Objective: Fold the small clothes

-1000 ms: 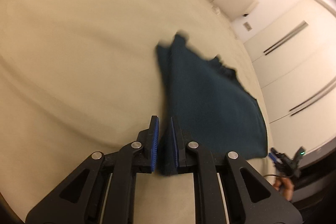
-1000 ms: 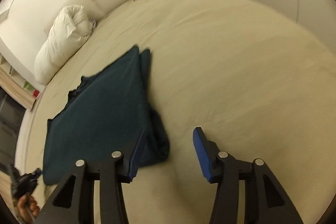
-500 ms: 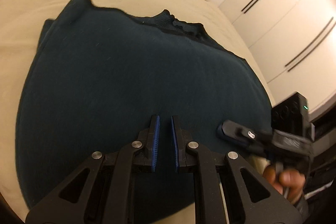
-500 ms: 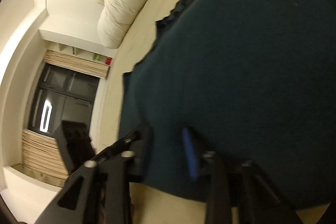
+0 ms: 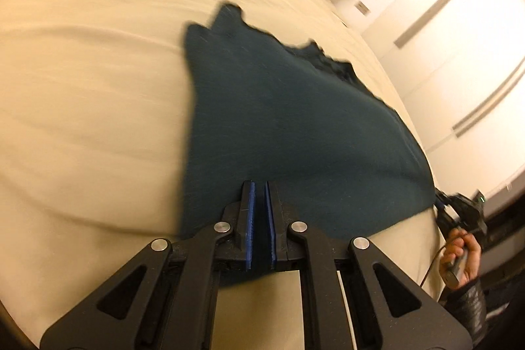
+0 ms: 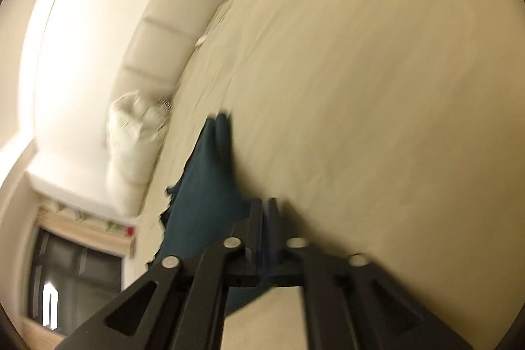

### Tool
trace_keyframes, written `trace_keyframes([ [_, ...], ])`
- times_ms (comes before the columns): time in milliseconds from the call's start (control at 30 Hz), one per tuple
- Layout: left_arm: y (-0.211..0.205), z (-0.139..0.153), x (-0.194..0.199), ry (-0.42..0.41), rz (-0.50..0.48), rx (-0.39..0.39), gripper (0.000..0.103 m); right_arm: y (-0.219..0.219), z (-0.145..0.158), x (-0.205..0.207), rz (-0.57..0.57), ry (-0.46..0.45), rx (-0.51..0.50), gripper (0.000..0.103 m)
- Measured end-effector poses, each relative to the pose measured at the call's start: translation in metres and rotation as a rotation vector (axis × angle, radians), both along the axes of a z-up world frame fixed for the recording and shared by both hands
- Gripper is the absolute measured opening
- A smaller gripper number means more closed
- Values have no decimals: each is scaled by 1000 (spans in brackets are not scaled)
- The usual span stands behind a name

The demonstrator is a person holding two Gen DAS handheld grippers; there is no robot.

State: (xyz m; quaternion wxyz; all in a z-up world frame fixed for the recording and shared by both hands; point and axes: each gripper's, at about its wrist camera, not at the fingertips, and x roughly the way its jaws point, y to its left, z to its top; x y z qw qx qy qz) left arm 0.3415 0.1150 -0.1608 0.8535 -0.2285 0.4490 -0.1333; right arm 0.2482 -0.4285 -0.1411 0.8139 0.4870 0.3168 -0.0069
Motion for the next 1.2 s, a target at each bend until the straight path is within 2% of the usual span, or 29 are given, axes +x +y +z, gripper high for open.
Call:
trace_keyframes([
  [67,9,18,-5,-36,48,13,9,14,17,5,52,-55,9,24],
  [100,9,26,-3,-56,52,17,9,30,24,16,113,-71,-2,31],
  [167,-6,41,12,-88,18,14,9,69,30,42,229,-81,-6,36],
  [267,-39,54,36,-132,-42,8,9,140,29,87,397,-101,38,39],
  [333,-67,51,62,-129,-69,30,9,184,18,116,484,-90,68,45],
  [433,-83,25,92,-51,-62,61,9,218,-7,155,569,-24,77,46],
  [467,-79,11,98,-11,-54,55,9,221,-17,160,565,2,81,44],
  [500,-70,-2,100,7,-46,18,9,218,-23,159,558,2,99,28],
  [533,-63,-9,97,-1,-42,-27,9,210,-28,159,546,-7,123,18],
  [567,-51,-16,94,-12,-40,-99,9,197,-30,157,524,-26,146,16],
  [600,-44,-19,92,-9,-36,-121,9,182,-29,152,493,-48,161,15],
  [733,-28,-19,83,1,-42,-144,9,97,-28,117,300,-101,189,14],
  [800,-11,-16,80,22,-11,-178,9,61,-26,103,197,-96,193,14],
  [867,14,-7,78,19,53,-185,9,41,-14,88,120,-90,139,21],
  [933,47,3,68,10,112,-206,10,29,-2,62,37,-86,93,68],
  [967,59,3,64,20,129,-220,13,25,4,48,3,-99,96,75],
  [1000,72,3,59,34,145,-243,25,24,7,40,2,-118,104,78],
  [1033,81,3,55,43,155,-259,52,28,11,31,28,-130,110,78],
  [1067,88,3,50,46,167,-271,69,28,14,27,47,-132,111,78],
  [1100,93,1,46,44,190,-292,92,35,16,24,72,-136,113,78],
  [1133,95,-2,44,49,197,-325,96,43,17,21,107,-139,119,78],
  [1200,90,-15,49,112,141,-436,96,51,22,20,165,-132,123,78],
])
